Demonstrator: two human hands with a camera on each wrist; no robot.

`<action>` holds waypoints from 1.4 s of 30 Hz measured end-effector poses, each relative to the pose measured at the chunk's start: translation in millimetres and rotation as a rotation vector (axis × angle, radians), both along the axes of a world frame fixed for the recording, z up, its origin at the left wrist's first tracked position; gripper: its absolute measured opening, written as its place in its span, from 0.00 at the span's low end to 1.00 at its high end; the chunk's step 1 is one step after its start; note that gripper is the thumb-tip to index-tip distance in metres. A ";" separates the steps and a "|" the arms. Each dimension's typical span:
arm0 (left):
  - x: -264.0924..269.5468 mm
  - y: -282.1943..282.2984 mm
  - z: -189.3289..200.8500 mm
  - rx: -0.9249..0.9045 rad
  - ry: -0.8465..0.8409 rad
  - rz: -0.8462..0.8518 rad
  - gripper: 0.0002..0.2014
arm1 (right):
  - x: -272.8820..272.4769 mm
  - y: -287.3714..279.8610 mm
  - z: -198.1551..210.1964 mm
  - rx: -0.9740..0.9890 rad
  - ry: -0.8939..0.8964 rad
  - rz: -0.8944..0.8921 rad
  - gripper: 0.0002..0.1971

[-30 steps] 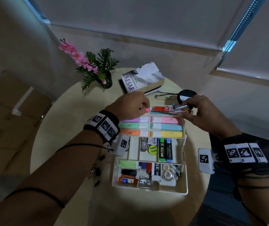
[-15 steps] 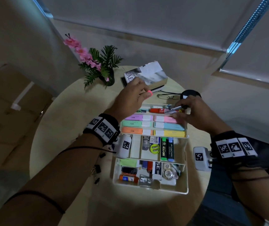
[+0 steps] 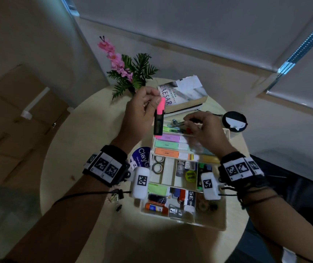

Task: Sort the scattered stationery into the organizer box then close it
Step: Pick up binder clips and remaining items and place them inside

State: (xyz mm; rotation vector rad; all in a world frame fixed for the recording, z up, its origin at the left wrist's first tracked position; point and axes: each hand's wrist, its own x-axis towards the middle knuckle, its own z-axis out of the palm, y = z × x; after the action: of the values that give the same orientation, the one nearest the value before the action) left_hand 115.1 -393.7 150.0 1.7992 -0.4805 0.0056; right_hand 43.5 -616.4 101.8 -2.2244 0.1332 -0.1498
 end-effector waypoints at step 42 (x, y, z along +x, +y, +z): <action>-186.7 -34.8 -91.3 0.783 -0.203 -0.578 0.15 | -213.7 -9.1 -31.9 0.222 0.318 -0.410 0.09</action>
State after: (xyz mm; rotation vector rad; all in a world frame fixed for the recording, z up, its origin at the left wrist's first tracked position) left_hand -71.7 -428.5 58.7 2.3523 -1.2655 -0.4593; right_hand -170.1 -625.5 69.9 -1.9599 0.7456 -0.0008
